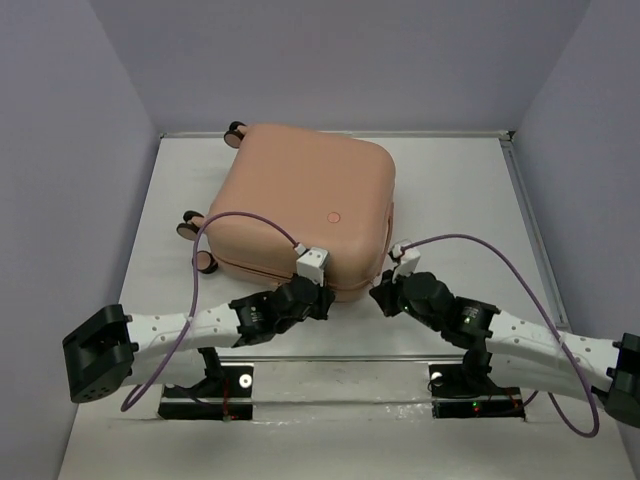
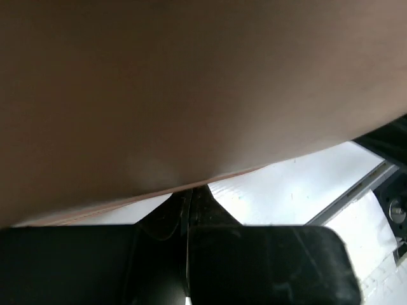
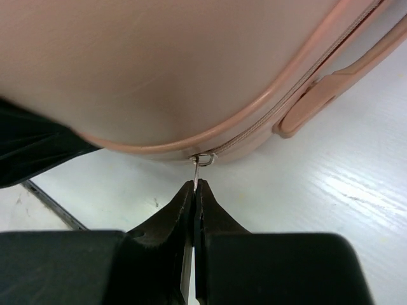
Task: Pack the luggage
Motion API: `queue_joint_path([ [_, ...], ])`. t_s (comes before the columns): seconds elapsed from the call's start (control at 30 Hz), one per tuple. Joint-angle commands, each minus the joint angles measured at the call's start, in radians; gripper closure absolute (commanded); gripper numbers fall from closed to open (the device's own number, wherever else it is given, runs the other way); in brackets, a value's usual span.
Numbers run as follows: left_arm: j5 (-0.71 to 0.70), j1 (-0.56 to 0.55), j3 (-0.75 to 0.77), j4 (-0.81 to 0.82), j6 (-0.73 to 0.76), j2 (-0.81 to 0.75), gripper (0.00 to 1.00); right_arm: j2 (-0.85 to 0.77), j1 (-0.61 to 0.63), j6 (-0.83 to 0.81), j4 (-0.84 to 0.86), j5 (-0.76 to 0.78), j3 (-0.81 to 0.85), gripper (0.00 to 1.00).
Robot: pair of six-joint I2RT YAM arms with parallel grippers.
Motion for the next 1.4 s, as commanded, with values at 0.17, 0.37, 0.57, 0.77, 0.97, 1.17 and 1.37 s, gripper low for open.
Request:
queue_joint_path([
  [0.17,-0.023,0.093,0.117,0.159,0.039,0.1,0.94,0.077,0.383,0.164,-0.097,0.062,0.097,0.93],
  [0.37,-0.013,0.112,0.15,0.173,0.051,0.133,0.94,0.29,0.464,0.167,0.0,0.159,0.2,0.93],
  [0.57,0.023,0.129,0.162,0.185,0.05,0.139,0.94,0.407,0.484,0.175,0.273,0.359,0.229,0.93],
  [0.77,0.052,0.147,0.164,0.205,0.036,0.136,0.94,0.367,0.447,0.12,0.395,0.461,0.194,0.93],
  [0.97,0.108,0.23,0.139,0.118,-0.028,0.032,0.79,0.423,0.355,0.167,0.485,0.435,0.119,0.93],
  [1.17,0.263,0.568,0.185,-0.196,-0.044,-0.264,0.09,0.254,0.32,0.157,0.447,0.399,0.025,0.93],
  [1.37,0.458,1.039,0.364,-0.407,0.01,-0.214,0.01,0.251,0.32,0.136,0.382,0.367,0.048,0.93],
])
